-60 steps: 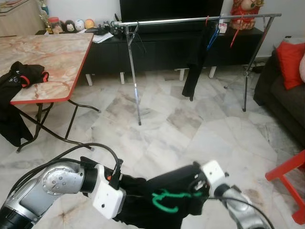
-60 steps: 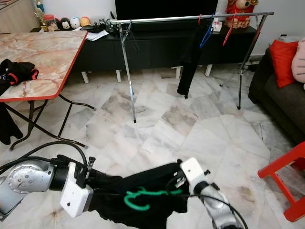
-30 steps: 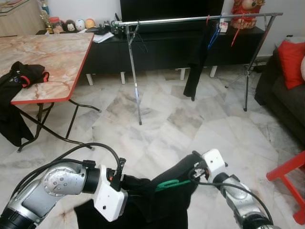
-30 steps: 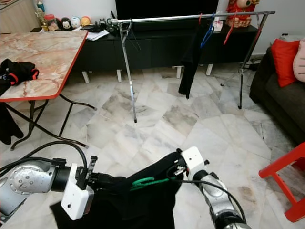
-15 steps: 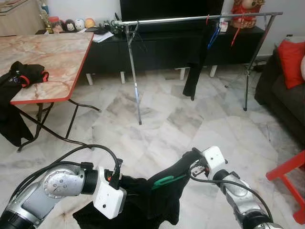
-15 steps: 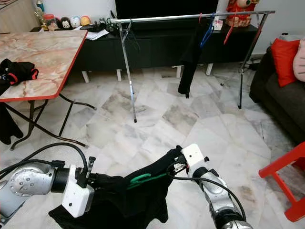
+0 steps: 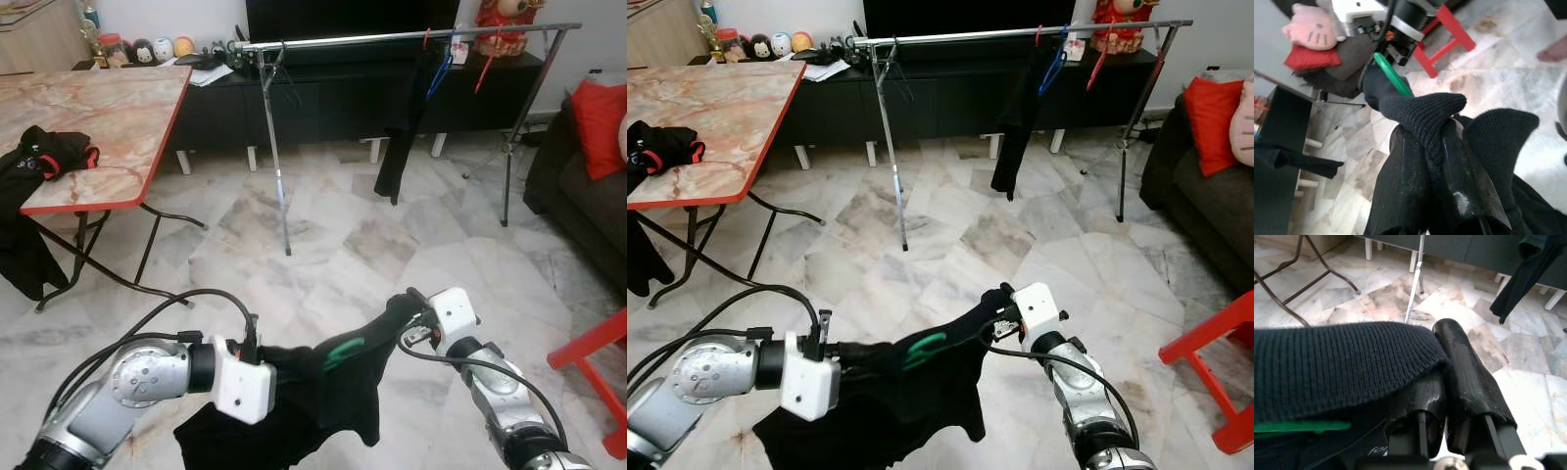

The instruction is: Hang hanger

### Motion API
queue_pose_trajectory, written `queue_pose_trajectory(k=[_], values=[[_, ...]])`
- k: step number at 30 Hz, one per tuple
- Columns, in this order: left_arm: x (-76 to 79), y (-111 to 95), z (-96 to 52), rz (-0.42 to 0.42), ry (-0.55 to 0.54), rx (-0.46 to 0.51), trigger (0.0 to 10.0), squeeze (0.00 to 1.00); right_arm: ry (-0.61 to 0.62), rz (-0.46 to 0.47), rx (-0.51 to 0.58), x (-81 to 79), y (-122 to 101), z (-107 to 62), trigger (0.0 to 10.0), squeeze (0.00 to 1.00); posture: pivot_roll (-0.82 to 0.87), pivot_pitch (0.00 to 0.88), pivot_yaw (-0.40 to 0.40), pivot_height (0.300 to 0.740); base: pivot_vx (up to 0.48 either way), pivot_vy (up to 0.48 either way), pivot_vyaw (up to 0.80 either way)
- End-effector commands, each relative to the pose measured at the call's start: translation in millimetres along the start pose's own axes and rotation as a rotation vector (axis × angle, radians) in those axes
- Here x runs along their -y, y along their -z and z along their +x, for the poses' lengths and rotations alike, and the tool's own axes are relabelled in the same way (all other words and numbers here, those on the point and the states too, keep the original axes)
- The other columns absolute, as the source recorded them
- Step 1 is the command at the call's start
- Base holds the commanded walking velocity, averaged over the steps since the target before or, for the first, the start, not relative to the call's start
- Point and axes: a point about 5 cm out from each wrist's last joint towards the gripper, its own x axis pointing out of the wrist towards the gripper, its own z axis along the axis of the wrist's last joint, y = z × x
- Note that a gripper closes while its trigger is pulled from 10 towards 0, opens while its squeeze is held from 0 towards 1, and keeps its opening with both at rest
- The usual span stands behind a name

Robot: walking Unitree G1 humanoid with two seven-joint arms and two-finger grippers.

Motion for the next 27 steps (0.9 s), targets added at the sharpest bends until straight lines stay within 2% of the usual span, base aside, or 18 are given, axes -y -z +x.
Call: queue_pose_trajectory(k=[1,11,18,27], values=[[-5.3,3,-3.2,-0.025,-0.065,-0.019,10.0,0.0,0.029,0.003,0.05,5.4,-12,3.6,0.0,0.0,0.01,0.015,0.001,0.74,0.0,0.0,0.0],[-5.6,12,3.0,-0.109,-0.143,-0.052,10.0,0.0,0.061,0.007,0.12,11.6,-30,9.5,0.0,0.0,0.0,0.01,0.001,0.74,0.0,0.0,0.0],[-8.4,18,6.9,-0.202,-0.22,-0.073,10.0,0.0,0.062,0.002,0.146,12.7,-39,12.7,0.0,0.0,0.0,0.005,-0.001,0.74,0.0,0.0,0.0],[-11.1,18,13.0,-0.229,-0.24,-0.067,10.0,0.0,0.059,0.003,0.149,11.4,-40,13.3,0.0,0.0,0.0,0.003,-0.003,0.74,0.0,0.0,0.0]])
